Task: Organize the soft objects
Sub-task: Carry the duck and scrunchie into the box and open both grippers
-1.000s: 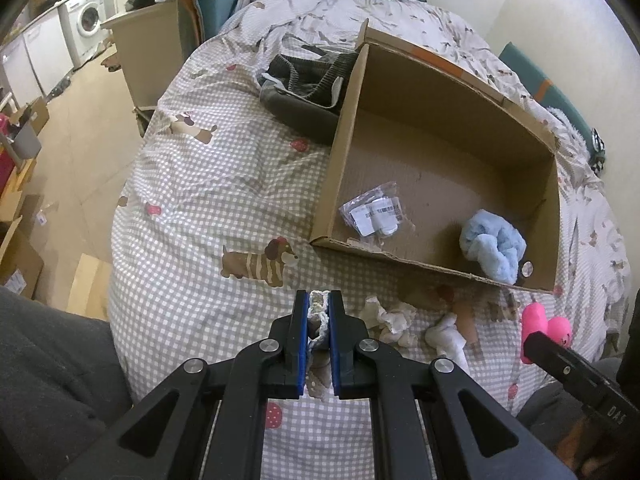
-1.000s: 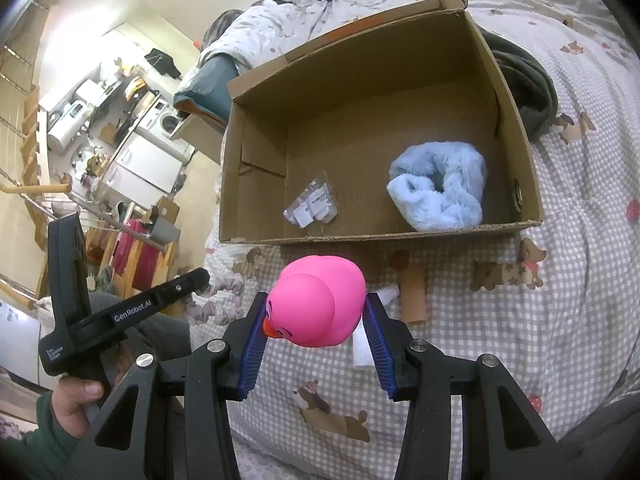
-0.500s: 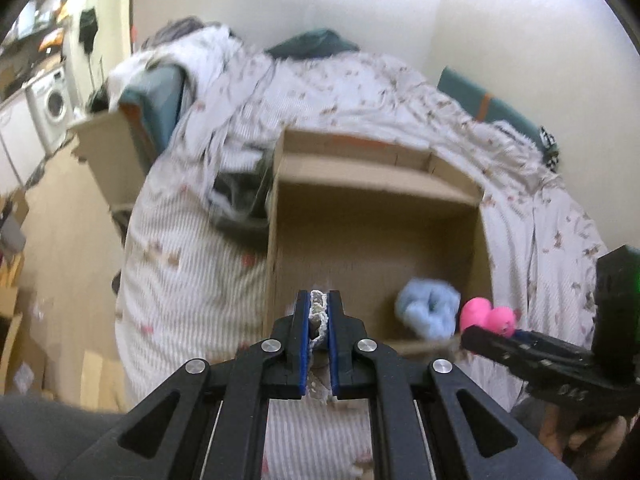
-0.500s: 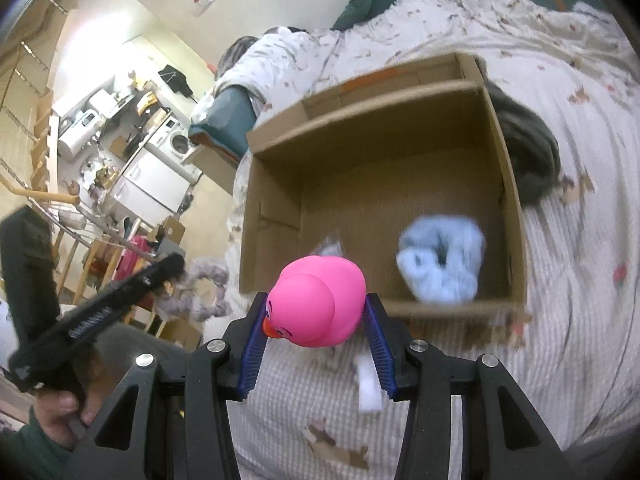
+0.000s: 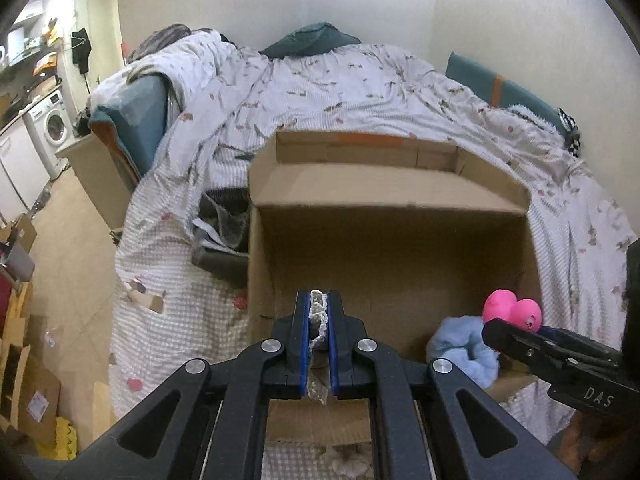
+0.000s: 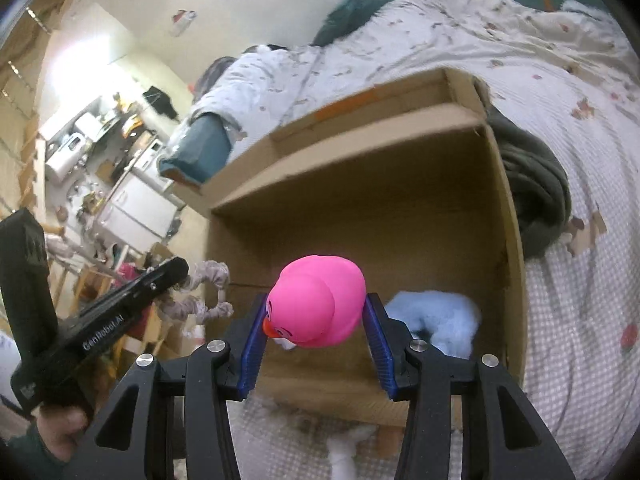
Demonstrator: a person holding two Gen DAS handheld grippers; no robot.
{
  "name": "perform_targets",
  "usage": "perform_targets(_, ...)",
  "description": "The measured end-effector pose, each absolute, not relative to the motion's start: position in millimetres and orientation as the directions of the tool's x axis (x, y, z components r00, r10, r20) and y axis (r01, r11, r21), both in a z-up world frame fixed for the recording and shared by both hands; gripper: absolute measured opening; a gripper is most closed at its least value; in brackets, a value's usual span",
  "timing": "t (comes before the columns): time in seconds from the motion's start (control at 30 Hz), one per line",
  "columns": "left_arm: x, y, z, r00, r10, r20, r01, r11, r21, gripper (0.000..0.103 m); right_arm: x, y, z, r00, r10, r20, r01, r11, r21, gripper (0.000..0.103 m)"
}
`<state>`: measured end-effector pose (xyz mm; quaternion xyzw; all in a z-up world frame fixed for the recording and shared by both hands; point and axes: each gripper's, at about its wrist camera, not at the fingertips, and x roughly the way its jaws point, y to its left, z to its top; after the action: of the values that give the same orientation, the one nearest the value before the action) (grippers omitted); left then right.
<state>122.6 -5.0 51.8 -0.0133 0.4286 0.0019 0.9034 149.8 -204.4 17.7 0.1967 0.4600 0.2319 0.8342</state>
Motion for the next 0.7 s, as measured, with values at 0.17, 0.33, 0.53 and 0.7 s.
perform_targets(0.17,122.0,-12.3,30.3,0.613,0.001,-0.790,-0.005,1.000,-0.002,0.007,151.2,-199.5,-0.2,0.451,0.516,-0.728,-0.200,0.854,0.480,0.049)
perform_targets(0.33,118.1,-9.4,27.8,0.624,0.026,-0.781,-0.016,1.000,0.021,0.007,148.8,-193.5,-5.5,0.441,0.490,-0.752,-0.219,0.871,0.439,0.049)
perform_targets(0.53,123.1,-0.1,17.2,0.589,-0.003,-0.808,-0.038,0.999,-0.031,0.007,147.6,-179.4,-8.3,0.426,0.471,-0.773,-0.261,0.882,0.393,0.049)
perform_targets(0.7,123.3,-4.7,14.1,0.591,0.007,-0.806,-0.023,1.000,-0.008,0.008,147.3,-177.3,-10.9,0.421,0.456,-0.784,-0.263,0.889,0.376,0.049)
